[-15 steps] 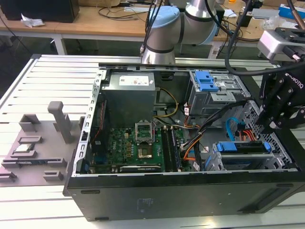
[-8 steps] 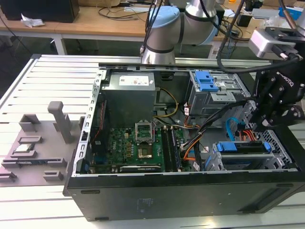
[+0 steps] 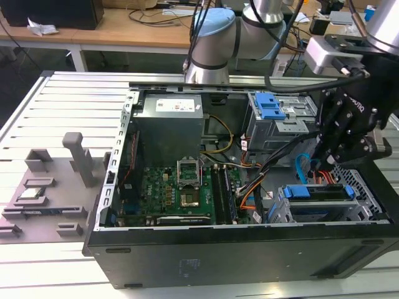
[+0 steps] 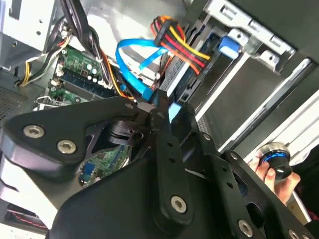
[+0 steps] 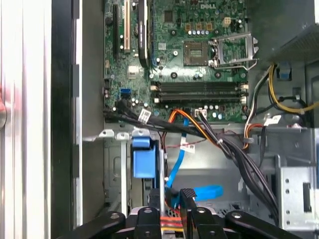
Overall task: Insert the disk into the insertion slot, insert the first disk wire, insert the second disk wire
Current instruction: 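Insert the second disk wire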
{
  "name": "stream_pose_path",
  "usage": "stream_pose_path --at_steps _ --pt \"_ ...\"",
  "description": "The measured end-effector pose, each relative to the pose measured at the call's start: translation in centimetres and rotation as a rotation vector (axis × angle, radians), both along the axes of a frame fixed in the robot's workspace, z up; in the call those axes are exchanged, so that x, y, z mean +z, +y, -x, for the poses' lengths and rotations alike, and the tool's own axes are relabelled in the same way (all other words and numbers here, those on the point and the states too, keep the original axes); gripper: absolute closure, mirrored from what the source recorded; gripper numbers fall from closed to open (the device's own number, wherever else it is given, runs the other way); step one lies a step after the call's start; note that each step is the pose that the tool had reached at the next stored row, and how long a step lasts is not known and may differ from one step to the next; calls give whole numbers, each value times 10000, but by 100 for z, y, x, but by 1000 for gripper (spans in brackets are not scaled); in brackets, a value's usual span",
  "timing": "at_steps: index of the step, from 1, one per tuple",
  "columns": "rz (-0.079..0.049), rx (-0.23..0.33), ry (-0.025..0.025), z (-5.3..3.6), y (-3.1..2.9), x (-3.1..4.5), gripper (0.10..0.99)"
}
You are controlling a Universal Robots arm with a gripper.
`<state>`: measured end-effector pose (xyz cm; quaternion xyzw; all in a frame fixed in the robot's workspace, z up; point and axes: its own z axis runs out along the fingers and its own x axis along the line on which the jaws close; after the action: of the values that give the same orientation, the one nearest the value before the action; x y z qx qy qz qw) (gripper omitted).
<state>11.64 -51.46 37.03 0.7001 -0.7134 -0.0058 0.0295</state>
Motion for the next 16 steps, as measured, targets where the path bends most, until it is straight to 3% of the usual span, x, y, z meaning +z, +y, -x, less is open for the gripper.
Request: stream_pose_path --at_steps 2,7,9,16 --pt "26 0 0 33 1 -33 784" --pt "27 -1 0 34 0 -35 800" --pt "28 0 0 34 0 -35 925" --pt "27 -1 0 34 -21 -36 925"
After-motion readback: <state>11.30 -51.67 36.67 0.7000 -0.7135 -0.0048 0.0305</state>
